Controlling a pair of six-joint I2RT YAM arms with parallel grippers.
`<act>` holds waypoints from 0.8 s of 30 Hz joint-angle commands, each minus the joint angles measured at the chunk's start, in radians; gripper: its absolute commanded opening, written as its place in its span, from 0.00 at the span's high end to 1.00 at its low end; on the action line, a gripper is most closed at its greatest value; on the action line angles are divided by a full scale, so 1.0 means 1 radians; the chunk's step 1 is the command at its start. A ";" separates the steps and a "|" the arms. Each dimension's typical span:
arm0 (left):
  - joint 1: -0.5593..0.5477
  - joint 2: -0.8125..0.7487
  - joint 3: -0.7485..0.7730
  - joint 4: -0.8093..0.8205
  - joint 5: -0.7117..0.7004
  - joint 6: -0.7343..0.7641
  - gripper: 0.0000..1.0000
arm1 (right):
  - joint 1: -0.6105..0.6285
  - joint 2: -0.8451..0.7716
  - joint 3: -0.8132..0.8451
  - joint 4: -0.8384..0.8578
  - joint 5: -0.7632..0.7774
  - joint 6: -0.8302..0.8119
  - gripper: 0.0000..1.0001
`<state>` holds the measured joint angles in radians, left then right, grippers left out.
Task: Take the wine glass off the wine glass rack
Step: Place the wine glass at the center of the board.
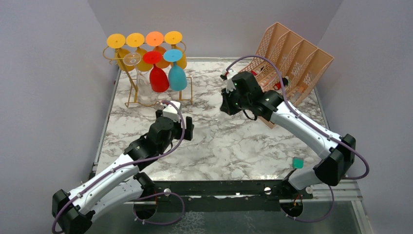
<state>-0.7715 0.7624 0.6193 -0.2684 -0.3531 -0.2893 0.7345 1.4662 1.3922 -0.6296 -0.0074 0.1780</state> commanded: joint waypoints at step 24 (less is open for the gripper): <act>0.003 -0.185 -0.006 -0.104 -0.249 -0.025 0.01 | 0.011 0.441 0.339 -0.120 0.089 -0.042 0.97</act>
<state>-0.7715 0.5987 0.6029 -0.3664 -0.5537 -0.3283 0.7387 1.8610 1.7065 -0.7399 0.0418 0.1642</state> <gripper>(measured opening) 0.987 0.071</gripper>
